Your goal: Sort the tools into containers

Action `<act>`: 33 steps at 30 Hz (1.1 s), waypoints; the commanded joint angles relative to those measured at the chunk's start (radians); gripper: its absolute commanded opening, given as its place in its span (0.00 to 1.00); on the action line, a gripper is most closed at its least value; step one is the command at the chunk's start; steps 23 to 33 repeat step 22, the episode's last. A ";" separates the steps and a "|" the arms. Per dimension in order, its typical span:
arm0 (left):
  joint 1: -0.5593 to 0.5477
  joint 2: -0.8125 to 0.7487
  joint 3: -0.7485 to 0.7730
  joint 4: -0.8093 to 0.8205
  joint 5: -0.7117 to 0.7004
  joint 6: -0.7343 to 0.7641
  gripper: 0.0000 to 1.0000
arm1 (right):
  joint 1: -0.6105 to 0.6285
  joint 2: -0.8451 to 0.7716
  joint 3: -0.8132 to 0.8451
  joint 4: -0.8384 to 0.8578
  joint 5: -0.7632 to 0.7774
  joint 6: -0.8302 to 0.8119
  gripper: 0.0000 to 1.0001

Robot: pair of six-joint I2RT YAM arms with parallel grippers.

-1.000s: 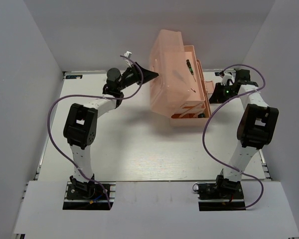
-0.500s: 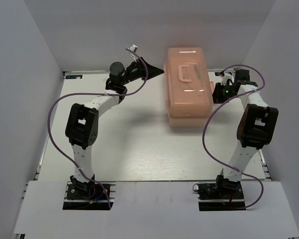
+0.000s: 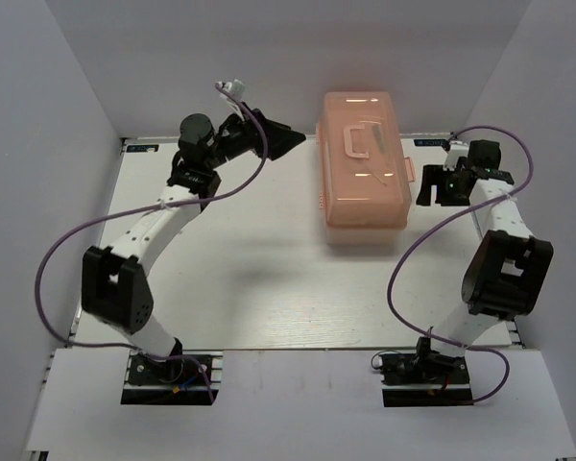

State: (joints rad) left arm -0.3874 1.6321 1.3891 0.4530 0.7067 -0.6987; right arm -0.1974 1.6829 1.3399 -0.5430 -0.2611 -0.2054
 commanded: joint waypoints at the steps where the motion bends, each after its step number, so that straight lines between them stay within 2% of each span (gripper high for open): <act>1: 0.010 -0.054 -0.053 -0.342 -0.199 0.264 1.00 | -0.011 -0.064 -0.040 0.038 0.040 -0.043 0.90; 8: -0.002 -0.084 0.014 -0.719 -0.395 0.542 1.00 | -0.008 -0.239 -0.090 -0.031 -0.118 0.055 0.90; 11: -0.002 -0.142 -0.045 -0.766 -0.450 0.608 1.00 | -0.010 -0.331 -0.145 -0.031 -0.138 0.122 0.90; 14: -0.002 -0.204 -0.175 -0.715 -0.460 0.608 1.00 | -0.008 -0.408 -0.217 -0.023 -0.190 0.152 0.90; 19: -0.002 -0.285 -0.280 -0.659 -0.435 0.608 1.00 | -0.010 -0.571 -0.309 -0.011 -0.271 0.186 0.90; 22: -0.002 -0.336 -0.352 -0.620 -0.444 0.619 1.00 | -0.011 -0.675 -0.456 0.093 -0.253 0.198 0.90; 33: -0.002 -0.336 -0.352 -0.620 -0.444 0.619 1.00 | -0.011 -0.675 -0.456 0.093 -0.253 0.198 0.90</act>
